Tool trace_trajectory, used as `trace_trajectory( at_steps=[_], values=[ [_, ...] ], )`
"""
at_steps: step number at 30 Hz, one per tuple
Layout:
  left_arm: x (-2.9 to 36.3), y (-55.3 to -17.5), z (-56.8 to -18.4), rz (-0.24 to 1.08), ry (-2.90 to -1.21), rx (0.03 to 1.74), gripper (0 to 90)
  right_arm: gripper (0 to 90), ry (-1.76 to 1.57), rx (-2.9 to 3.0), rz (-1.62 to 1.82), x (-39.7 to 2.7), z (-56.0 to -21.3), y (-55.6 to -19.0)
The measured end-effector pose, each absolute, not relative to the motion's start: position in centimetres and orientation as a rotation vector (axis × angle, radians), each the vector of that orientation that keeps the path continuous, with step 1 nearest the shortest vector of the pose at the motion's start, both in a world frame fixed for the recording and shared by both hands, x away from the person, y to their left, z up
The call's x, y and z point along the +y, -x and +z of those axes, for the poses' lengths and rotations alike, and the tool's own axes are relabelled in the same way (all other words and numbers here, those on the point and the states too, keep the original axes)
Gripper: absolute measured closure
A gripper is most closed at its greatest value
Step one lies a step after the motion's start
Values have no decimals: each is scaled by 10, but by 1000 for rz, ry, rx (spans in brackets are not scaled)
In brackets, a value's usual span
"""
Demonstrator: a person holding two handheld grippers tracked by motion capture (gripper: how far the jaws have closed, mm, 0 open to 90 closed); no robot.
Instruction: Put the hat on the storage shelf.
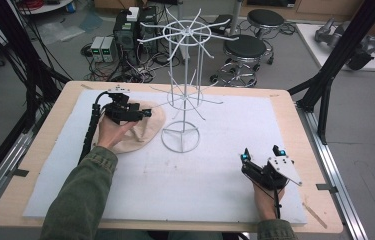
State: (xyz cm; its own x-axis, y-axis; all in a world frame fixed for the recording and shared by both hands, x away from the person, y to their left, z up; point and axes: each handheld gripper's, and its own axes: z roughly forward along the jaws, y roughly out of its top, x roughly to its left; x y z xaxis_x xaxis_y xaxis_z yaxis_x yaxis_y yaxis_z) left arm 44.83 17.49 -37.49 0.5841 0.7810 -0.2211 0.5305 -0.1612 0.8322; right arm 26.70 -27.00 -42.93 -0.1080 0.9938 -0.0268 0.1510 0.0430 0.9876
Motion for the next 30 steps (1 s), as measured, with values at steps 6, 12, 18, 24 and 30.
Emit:
trace_trajectory(
  at_steps=[6,12,18,24,30],
  values=[
    [176,-459,-389,262,-1849,1107,384,61,-1242,1424,1190,-269,-429,-267],
    [165,-460,-399,265,-1906,1104,374,61,-1243,1423,1192,-269,-429,-267],
    [163,-463,-406,274,-1946,1130,360,61,-1241,1450,1186,-268,-431,-269],
    [160,-466,-416,184,-1976,1137,406,62,-1225,1460,1185,-267,-431,-270],
    [158,-469,-425,121,-1990,1165,428,61,-1230,1474,1183,-267,-431,-270]
  ],
)
